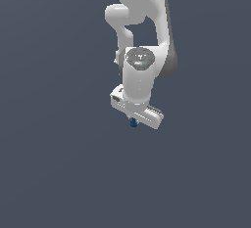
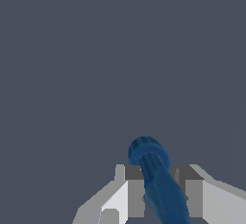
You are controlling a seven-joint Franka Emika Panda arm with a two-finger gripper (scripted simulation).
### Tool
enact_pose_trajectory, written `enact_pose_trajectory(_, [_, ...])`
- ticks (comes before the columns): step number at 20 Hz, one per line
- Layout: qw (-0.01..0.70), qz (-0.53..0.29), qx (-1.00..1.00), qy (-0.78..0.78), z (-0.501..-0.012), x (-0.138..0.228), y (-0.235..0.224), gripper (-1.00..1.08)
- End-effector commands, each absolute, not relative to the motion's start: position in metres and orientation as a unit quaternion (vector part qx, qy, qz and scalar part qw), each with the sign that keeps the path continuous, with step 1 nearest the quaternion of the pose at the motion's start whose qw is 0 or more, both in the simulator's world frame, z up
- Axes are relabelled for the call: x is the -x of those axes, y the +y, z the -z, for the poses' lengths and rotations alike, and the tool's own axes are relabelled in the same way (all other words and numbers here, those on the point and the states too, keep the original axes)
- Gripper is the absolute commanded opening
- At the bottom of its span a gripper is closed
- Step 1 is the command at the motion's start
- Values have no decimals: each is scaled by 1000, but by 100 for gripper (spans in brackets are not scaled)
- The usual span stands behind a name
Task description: Pick up the object and move it to a goal position.
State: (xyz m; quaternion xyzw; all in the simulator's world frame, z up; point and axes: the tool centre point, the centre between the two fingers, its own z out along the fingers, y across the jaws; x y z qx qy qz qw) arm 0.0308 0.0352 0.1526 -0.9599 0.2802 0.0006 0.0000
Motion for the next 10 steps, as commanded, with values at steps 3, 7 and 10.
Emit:
enact_pose_trajectory(3, [0, 0, 960, 280, -207, -22, 43, -100])
enact_pose_trajectory(7, [0, 0, 960, 281, -256, -15, 50, -100])
enact_pose_trajectory(10, [0, 0, 960, 281, -292, -10, 56, -100])
